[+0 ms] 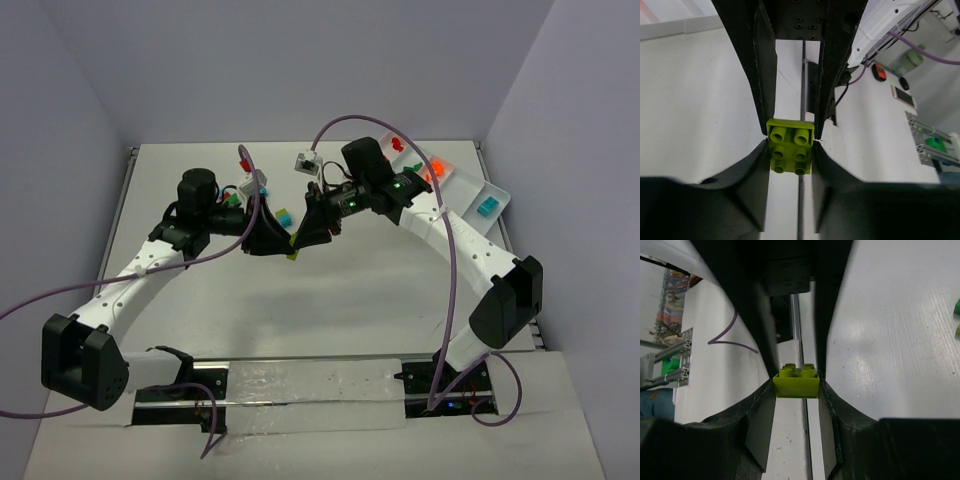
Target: Sort the legos into containers by color
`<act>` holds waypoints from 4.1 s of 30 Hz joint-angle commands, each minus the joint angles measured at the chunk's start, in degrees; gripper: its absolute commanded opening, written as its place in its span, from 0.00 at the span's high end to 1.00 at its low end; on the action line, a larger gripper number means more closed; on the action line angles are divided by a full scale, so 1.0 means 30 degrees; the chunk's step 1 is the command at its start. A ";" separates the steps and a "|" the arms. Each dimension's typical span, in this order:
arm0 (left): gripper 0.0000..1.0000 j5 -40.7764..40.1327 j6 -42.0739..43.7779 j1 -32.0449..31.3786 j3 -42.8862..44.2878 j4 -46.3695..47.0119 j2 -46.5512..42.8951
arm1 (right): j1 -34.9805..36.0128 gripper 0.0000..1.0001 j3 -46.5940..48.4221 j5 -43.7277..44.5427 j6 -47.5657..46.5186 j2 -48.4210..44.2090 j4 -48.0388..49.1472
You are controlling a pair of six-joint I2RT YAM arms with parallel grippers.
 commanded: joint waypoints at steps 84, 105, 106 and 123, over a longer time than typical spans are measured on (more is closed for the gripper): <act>0.05 -2.6570 -0.7015 0.6654 1.2846 -0.6570 1.5867 | -0.8845 0.14 0.3015 1.2424 -0.2565 0.1895 -0.4873; 0.24 -2.5997 -0.8562 0.6025 1.4190 -0.7778 1.8159 | -0.8845 0.14 0.2332 1.2297 -0.2552 0.2446 -0.4614; 0.26 -2.5961 -0.8673 0.6025 1.4074 -0.7895 1.8093 | -0.8844 0.14 0.2334 1.2234 -0.2522 0.2449 -0.4616; 0.73 -2.3229 -0.9156 0.6025 1.2645 -0.9678 1.4294 | -0.6420 0.14 0.1863 1.0269 -0.1661 0.2066 -0.3988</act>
